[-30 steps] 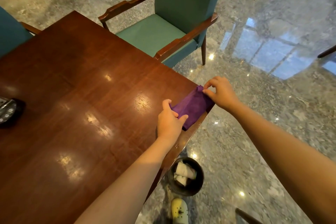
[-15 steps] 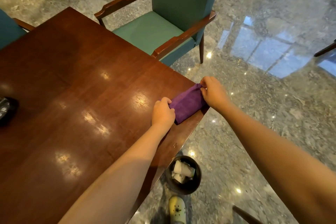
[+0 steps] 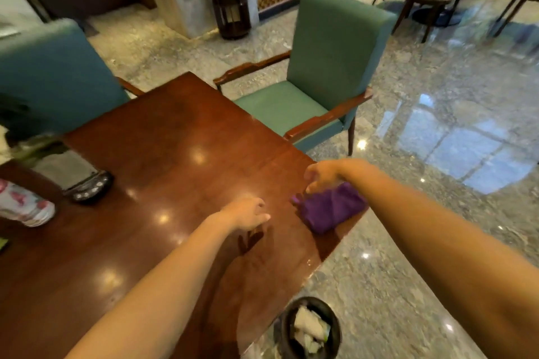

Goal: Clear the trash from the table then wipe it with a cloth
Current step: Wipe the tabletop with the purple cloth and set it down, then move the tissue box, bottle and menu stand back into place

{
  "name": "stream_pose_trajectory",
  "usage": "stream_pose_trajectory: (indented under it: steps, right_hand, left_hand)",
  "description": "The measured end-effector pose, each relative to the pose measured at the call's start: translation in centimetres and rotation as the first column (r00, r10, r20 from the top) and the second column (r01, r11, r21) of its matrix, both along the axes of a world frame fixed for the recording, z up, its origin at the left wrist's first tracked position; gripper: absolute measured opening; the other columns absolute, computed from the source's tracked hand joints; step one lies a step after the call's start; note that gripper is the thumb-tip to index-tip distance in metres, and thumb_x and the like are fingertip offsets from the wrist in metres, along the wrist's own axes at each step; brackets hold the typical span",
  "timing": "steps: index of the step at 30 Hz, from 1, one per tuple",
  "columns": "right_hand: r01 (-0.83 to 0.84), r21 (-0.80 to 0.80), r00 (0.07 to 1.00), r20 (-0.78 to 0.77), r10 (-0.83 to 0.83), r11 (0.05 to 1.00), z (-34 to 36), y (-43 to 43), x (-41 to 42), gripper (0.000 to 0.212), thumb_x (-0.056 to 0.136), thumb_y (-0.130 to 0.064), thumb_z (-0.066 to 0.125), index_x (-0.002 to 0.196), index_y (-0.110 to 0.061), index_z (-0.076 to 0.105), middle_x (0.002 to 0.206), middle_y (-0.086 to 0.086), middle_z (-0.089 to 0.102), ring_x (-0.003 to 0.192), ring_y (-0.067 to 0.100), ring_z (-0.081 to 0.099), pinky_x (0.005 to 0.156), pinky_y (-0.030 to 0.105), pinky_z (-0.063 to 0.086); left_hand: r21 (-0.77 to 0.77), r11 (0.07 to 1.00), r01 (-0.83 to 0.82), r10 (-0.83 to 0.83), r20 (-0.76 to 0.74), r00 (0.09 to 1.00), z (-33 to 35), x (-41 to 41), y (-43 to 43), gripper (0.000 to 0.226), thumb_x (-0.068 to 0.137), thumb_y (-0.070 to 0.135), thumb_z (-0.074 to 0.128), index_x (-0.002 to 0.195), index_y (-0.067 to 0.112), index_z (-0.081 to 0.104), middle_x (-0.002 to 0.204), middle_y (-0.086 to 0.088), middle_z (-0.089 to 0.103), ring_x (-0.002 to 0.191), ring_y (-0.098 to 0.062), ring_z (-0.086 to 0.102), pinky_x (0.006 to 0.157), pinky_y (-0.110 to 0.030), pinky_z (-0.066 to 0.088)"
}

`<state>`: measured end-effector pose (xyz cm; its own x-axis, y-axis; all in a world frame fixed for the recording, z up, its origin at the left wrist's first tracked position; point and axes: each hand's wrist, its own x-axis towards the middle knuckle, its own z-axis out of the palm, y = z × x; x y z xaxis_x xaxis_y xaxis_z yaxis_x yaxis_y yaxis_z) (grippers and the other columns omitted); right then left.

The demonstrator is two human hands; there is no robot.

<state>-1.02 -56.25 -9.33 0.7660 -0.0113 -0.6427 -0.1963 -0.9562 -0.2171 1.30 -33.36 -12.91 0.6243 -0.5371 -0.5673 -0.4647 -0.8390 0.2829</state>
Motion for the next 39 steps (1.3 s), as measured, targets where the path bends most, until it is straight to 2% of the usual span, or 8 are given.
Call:
stream_pose_trajectory:
  steps: [2, 5, 12, 17, 21, 30, 34, 39]
  right_hand:
    - [-0.099, 0.013, 0.995, -0.030, 0.100, 0.995, 1.6, 3.2, 1.8, 0.062, 0.083, -0.048, 0.060, 0.136, -0.023, 0.041, 0.138, 0.002, 0.047, 0.115, 0.027, 0.054, 0.095, 0.038, 0.049]
    - [-0.285, 0.007, 0.958, -0.016, 0.285, 0.959, 3.7, 9.3, 4.8, 0.058, 0.087, -0.044, 0.058, 0.138, -0.019, 0.042, 0.143, 0.005, 0.044, 0.125, 0.026, 0.047, 0.095, 0.029, 0.039]
    - [-0.546, 0.041, 0.837, -0.010, 0.547, 0.837, 6.9, 26.2, 10.4, 0.056, 0.089, -0.045, 0.055, 0.137, -0.019, 0.042, 0.146, 0.003, 0.041, 0.130, 0.026, 0.043, 0.104, 0.039, 0.040]
    - [-0.714, -0.029, 0.685, 0.177, 0.707, 0.699, 6.9, 37.7, 11.8, 0.059, 0.091, -0.039, 0.054, 0.141, -0.013, 0.037, 0.146, 0.010, 0.042, 0.131, 0.028, 0.044, 0.107, 0.036, 0.037]
    - [-0.771, -0.083, 0.570, 0.350, 0.743, 0.631, 6.9, 45.4, 12.4, 0.059, 0.089, -0.041, 0.054, 0.138, -0.013, 0.039, 0.140, 0.015, 0.047, 0.126, 0.032, 0.047, 0.104, 0.042, 0.040]
    - [-0.828, -0.088, 0.481, 0.396, 0.783, 0.553, 5.4, 57.2, 15.0, 0.058, 0.088, -0.046, 0.051, 0.138, -0.021, 0.036, 0.137, 0.011, 0.048, 0.124, 0.031, 0.047, 0.101, 0.047, 0.043]
    - [-0.817, -0.109, 0.473, 0.435, 0.766, 0.566, 4.9, 59.7, 16.7, 0.054, 0.089, -0.042, 0.052, 0.137, -0.022, 0.038, 0.139, 0.007, 0.047, 0.125, 0.028, 0.048, 0.100, 0.045, 0.044]
    - [-0.772, -0.133, 0.390, 0.673, 0.628, 0.622, 6.0, 61.0, 19.2, 0.044, 0.089, -0.031, 0.054, 0.131, -0.020, 0.046, 0.132, 0.002, 0.050, 0.122, 0.023, 0.046, 0.096, 0.040, 0.046]
  left_hand:
    - [0.026, 0.998, -0.053, 0.052, 0.053, 0.997, 2.1, 0.8, 3.9, 0.052, 0.093, 0.044, 0.044, 0.136, 0.014, 0.040, 0.143, -0.010, 0.045, 0.129, -0.028, 0.043, 0.104, -0.036, 0.038]
    - [0.050, 0.991, -0.127, 0.122, 0.083, 0.989, 4.8, 1.6, 10.5, 0.050, 0.094, 0.043, 0.044, 0.135, 0.014, 0.042, 0.140, -0.010, 0.048, 0.126, -0.028, 0.046, 0.101, -0.034, 0.038]
    - [0.087, 0.911, -0.402, 0.392, 0.113, 0.913, 8.1, 0.5, 26.8, 0.043, 0.093, 0.041, 0.047, 0.129, 0.018, 0.050, 0.132, -0.006, 0.057, 0.120, -0.025, 0.052, 0.093, -0.027, 0.038]
    - [0.067, 0.822, -0.566, 0.547, 0.184, 0.816, 8.4, -1.0, 36.2, 0.050, 0.092, 0.041, 0.048, 0.134, 0.015, 0.043, 0.134, -0.011, 0.054, 0.121, -0.029, 0.050, 0.096, -0.033, 0.040]
    - [0.018, 0.755, -0.655, 0.622, 0.297, 0.725, 8.3, -1.6, 43.0, 0.054, 0.091, 0.045, 0.048, 0.136, 0.017, 0.040, 0.136, -0.012, 0.048, 0.124, -0.030, 0.045, 0.100, -0.045, 0.041]
    - [-0.005, 0.724, -0.689, 0.640, 0.375, 0.670, 6.3, 1.0, 54.2, 0.053, 0.092, 0.045, 0.044, 0.138, 0.018, 0.036, 0.136, -0.011, 0.045, 0.126, -0.030, 0.038, 0.098, -0.044, 0.038]
    - [-0.038, 0.723, -0.690, 0.642, 0.407, 0.650, 4.5, 4.0, 56.9, 0.052, 0.092, 0.044, 0.045, 0.137, 0.019, 0.037, 0.138, -0.009, 0.045, 0.128, -0.030, 0.037, 0.102, -0.048, 0.037]
    - [-0.104, 0.689, -0.717, 0.670, 0.469, 0.576, 1.2, 7.6, 59.5, 0.063, 0.088, 0.047, 0.050, 0.141, 0.020, 0.028, 0.149, -0.011, 0.029, 0.138, -0.030, 0.024, 0.112, -0.048, 0.023]
